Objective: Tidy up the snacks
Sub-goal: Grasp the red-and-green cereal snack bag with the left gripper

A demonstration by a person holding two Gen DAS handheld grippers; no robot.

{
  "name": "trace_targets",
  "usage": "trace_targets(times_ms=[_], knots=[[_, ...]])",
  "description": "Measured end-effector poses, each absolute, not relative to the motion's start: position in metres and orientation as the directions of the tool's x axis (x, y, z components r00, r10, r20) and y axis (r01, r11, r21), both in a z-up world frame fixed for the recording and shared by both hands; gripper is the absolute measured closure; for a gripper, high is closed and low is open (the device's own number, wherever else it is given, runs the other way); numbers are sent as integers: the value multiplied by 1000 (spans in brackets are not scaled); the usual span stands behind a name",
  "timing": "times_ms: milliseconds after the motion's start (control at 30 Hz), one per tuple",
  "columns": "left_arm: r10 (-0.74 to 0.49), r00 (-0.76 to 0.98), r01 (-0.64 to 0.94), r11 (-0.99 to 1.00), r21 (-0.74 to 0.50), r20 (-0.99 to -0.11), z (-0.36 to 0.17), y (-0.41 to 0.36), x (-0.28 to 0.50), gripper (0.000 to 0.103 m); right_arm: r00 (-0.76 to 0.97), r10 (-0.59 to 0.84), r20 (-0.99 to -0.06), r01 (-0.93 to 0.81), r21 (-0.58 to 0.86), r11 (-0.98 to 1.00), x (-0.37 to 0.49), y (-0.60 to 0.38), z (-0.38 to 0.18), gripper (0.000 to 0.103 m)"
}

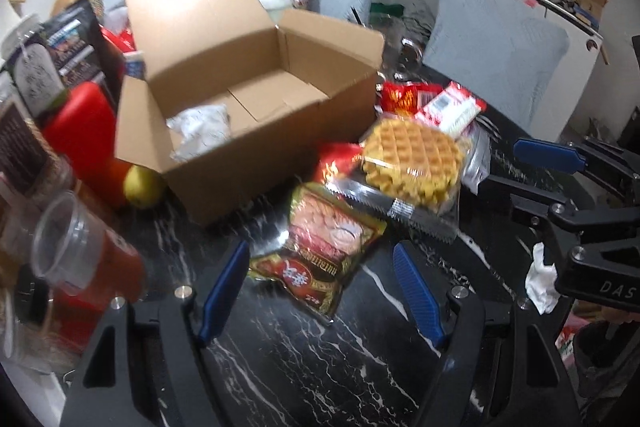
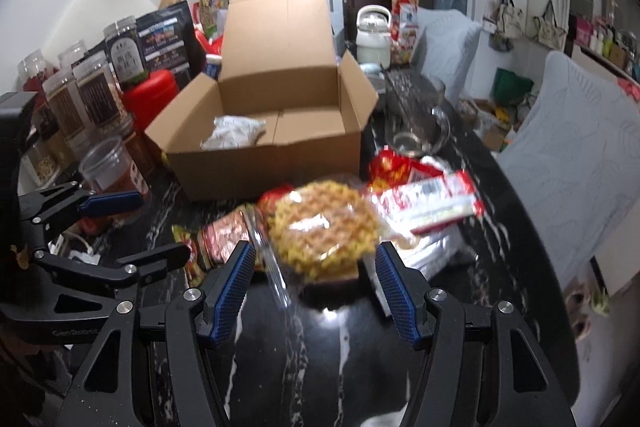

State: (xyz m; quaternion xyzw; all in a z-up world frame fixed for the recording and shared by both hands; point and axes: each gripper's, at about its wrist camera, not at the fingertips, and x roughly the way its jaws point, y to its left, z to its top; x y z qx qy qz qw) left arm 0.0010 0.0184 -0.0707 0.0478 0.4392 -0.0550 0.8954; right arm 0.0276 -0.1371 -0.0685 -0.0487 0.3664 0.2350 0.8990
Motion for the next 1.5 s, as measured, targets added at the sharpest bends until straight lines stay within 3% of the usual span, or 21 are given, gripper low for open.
trace_targets(times_ms=[400,900,933,1000,1067,1500], knots=[[-46,531,220,972,85,-846,-116,17,33,29,586,369,-721,-422,117,899,34,-142,-96,39],[-126,439,229,973,-25,-889,-146,31,64,29,560,358,-747,-401,134,906,52,-144,-110,36],[-124,446,226,974,-23,-886,-146,32,64,29,559,359,-748,-401,135,906,52,-144,-110,36],[-127,480,220,975,-20,-868,-145,33,61,46,558,359,-748,-398,138,907,51,-145,-110,28],[-115,482,217,976,-9,-869,-144,32,57,51,560,363,-745,-397,143,907,51,-146,-110,24],[-94,566,120,992,-31,-819,-97,36,23,53,583,297,-756,-260,173,950,54,-184,-112,24]])
